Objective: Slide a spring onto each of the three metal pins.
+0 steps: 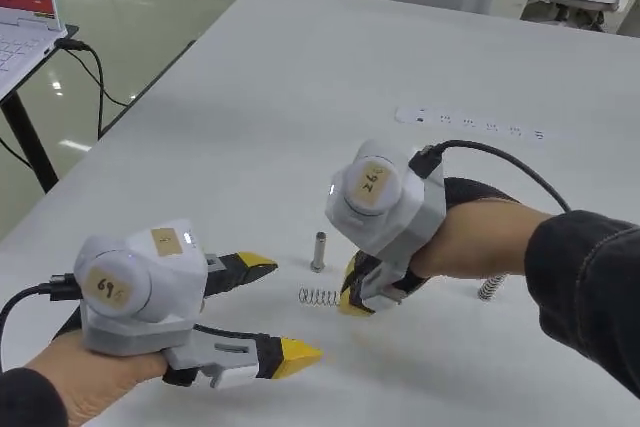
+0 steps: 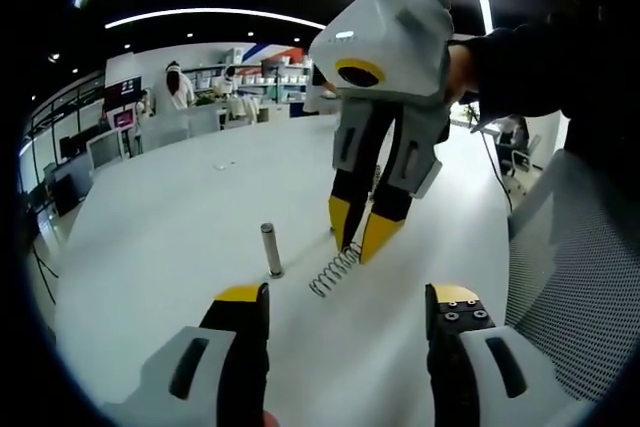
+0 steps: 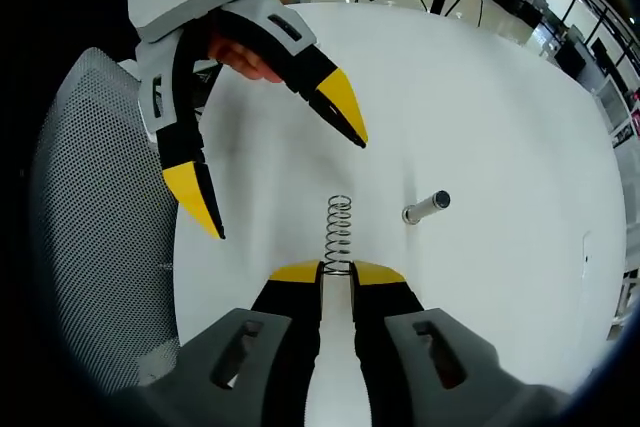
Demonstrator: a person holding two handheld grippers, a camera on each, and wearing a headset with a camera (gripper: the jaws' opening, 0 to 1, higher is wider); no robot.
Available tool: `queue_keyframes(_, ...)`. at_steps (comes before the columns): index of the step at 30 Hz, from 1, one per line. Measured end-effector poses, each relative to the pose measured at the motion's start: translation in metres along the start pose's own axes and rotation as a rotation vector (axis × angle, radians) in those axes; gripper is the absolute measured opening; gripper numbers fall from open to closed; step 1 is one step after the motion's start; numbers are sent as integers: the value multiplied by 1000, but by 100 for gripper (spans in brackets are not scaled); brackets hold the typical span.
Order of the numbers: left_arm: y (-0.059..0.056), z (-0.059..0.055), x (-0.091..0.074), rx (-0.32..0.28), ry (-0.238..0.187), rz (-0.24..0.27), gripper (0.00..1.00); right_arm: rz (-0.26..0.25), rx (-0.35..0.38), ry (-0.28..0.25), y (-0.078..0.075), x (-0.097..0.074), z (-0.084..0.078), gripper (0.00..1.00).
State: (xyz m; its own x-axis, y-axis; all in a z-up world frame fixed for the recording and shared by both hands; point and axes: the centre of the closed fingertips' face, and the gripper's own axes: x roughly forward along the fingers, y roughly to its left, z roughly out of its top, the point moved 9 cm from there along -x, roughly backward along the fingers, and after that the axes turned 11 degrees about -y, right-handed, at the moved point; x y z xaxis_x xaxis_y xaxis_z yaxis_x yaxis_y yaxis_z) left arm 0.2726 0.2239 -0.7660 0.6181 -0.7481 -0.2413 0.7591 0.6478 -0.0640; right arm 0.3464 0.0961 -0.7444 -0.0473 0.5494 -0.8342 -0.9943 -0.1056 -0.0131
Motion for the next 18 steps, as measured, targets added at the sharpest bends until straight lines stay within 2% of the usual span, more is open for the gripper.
queue_keyframes(9, -9, 8, 7, 30, -3, -47, 57, -2, 15, -7, 14, -24, -5, 12)
queue_keyframes(18, -21, 9, 18, 57, 0, -111, 47, 13, 13, 13, 26, -37, -8, 12)
